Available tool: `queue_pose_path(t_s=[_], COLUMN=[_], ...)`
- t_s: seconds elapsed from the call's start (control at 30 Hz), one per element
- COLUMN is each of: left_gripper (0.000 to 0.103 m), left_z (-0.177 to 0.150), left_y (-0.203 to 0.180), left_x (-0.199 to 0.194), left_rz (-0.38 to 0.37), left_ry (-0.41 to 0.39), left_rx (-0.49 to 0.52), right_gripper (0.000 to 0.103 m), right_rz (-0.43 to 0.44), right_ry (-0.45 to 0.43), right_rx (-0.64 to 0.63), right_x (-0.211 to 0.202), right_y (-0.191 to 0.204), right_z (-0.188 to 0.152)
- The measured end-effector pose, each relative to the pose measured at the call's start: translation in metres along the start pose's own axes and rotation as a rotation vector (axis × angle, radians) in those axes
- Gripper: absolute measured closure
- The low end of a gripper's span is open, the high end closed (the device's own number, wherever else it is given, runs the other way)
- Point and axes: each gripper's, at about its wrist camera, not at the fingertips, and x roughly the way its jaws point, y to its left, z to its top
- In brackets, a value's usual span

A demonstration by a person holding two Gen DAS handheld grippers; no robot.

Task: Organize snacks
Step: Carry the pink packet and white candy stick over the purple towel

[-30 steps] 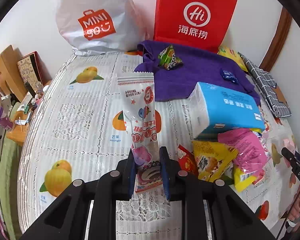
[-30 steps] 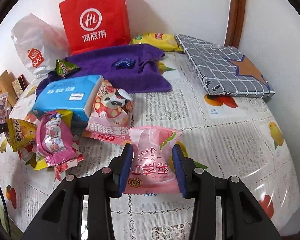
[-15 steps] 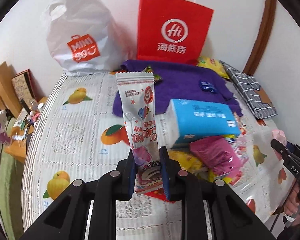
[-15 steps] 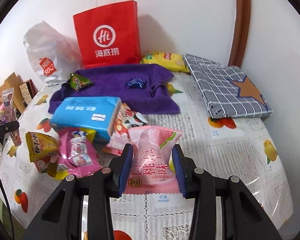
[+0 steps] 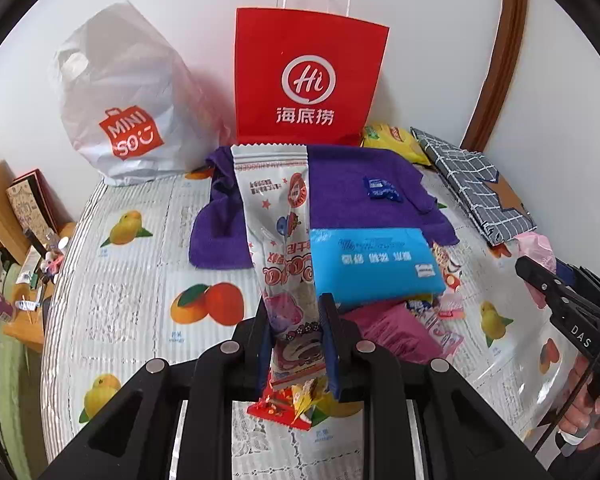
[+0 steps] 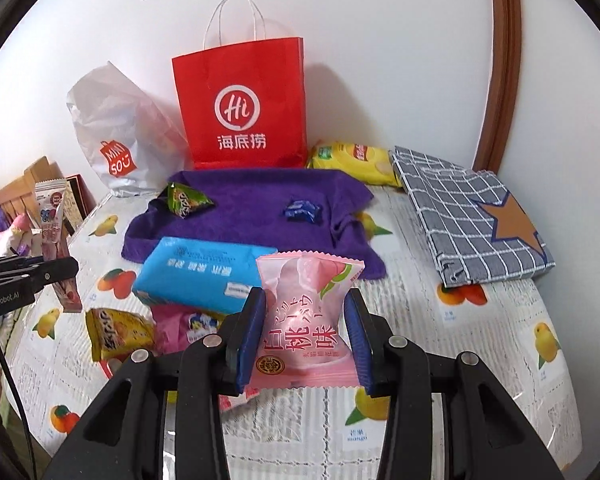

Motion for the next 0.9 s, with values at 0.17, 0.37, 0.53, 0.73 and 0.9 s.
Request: queue_pose_path(t_s=[0.17, 0.37, 0.53, 0.73, 0.9], left_gripper=[0.082, 0.082, 0.082, 0.082, 0.082], left_z=[0.011, 0.025, 0.036, 0.047, 0.055], left_y=[-0.004, -0.009, -0.012, -0.013, -0.015], left_x=[-0.002, 0.000, 0.003, 0.008, 0.013], left_rz=[-0.008, -0.008, -0.010, -0.026, -0.028], left_ry=[-0.017, -0.026, -0.030, -0.032, -0.030], left_rx=[-0.002, 0.007, -0.003, -0.010, -0.004], right_gripper=[0.063, 0.063, 0.063, 0.063, 0.063], right_rz=[-0.006, -0.005, -0.001, -0.006, -0.015], right_ry=[-0.011, -0.014, -0.035, -0.054, -0.058], right_rx=[-0.012, 0.005, 0.000, -0.001, 0.000], right_x=[0.003, 0.010, 0.012, 0.013, 0.019], right_y=[0.002, -0.004, -0.003, -0.003, -0.003], right_z=[0.012, 0.029, 0.043, 0.056, 0.065])
